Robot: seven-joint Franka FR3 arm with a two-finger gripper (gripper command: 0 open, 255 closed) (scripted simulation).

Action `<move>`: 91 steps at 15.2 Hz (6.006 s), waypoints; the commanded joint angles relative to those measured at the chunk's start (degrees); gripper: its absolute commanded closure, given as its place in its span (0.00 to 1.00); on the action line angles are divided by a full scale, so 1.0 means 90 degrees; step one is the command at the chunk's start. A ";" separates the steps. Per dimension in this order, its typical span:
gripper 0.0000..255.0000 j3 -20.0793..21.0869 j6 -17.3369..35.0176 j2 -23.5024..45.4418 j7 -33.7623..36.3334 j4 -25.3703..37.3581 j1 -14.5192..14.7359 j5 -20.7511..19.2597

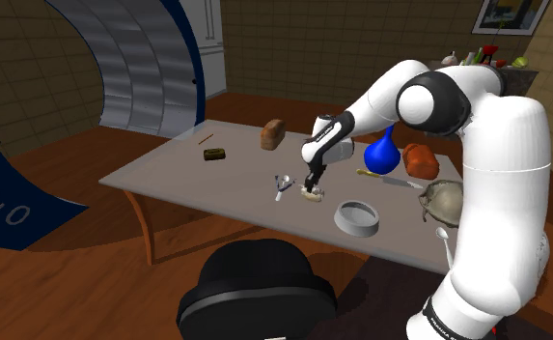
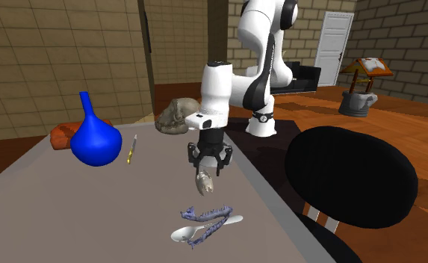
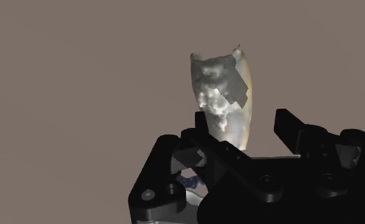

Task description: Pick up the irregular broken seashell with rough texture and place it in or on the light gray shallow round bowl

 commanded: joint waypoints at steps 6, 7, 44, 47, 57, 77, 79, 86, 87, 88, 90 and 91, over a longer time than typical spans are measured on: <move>0.00 0.0882 -0.0032 0.0271 -0.2150 0.0105 -0.1266 0.1437; 0.00 0.0899 0.0026 0.0348 -0.2165 0.0125 -0.1271 0.1458; 1.00 0.0699 -0.0949 -0.0530 -0.1769 0.0245 -0.1131 0.1084; 1.00 0.0670 -0.1161 -0.0693 -0.1698 0.0299 -0.1116 0.1013; 1.00 0.0451 -0.0923 -0.2221 -0.2182 -0.1520 -0.1346 0.0962; 1.00 -0.0157 0.0185 -0.3357 -0.3412 -0.3883 -0.1660 0.1136; 1.00 -0.0182 0.0380 -0.3164 -0.3569 -0.3901 -0.1600 0.1321; 1.00 -0.0196 0.0547 -0.2989 -0.3725 -0.3909 -0.1548 0.1510; 1.00 -0.0196 0.0547 -0.2989 -0.3725 -0.3909 -0.1548 0.1510; 1.00 -0.0196 0.0547 -0.2989 -0.3725 -0.3909 -0.1548 0.1510; 0.00 -0.0196 0.0547 -0.2989 -0.3725 -0.3909 -0.1548 0.1510; 0.00 -0.0196 0.0547 -0.2989 -0.3725 -0.3909 -0.1548 0.1510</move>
